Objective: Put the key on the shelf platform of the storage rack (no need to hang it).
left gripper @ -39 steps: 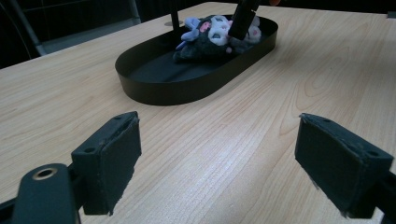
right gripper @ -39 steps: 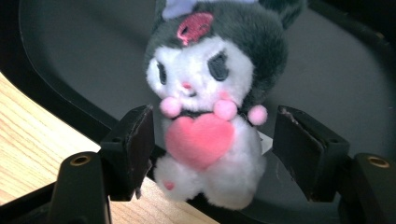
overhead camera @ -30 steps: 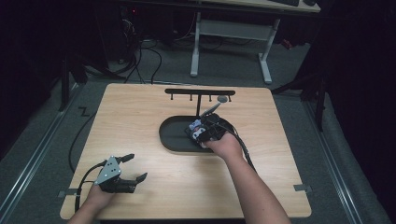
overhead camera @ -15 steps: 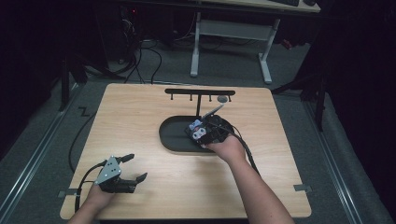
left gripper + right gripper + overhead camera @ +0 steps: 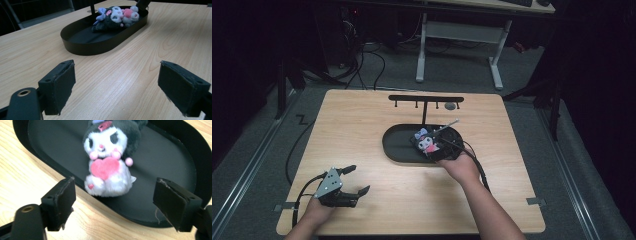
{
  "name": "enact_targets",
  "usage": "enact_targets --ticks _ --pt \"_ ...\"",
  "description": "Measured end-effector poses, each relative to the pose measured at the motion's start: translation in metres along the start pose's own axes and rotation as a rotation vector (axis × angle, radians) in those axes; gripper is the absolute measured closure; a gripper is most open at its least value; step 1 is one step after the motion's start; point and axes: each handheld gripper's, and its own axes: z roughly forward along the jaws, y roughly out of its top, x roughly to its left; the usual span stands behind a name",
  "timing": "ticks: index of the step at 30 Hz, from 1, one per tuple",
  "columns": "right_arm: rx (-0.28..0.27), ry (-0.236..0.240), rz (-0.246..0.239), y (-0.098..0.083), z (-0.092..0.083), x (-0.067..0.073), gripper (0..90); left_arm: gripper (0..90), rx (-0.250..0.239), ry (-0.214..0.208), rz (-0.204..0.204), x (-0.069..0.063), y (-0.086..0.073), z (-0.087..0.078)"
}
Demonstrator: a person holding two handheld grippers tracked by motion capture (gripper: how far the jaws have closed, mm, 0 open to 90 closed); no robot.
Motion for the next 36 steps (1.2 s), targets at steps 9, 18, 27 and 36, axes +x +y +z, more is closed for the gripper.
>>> enact_targets --ticks 9,18,27,36 --pt "-0.086 0.022 0.028 -0.023 -0.009 -0.002 15.1 15.4 0.005 0.004 0.004 -0.001 0.0 0.001" --pt "-0.169 0.0 0.015 -0.055 -0.016 -0.003 15.0 15.4 0.007 0.002 0.007 -0.001 0.0 0.0" --pt "-0.285 0.007 0.058 -0.101 -0.02 -0.004 14.0 15.4 0.013 0.002 0.013 -0.001 0.0 0.002" --pt "-0.527 -0.021 0.119 -0.17 -0.029 0.002 12.3 15.4 0.022 0.001 0.015 -0.001 0.001 0.003"
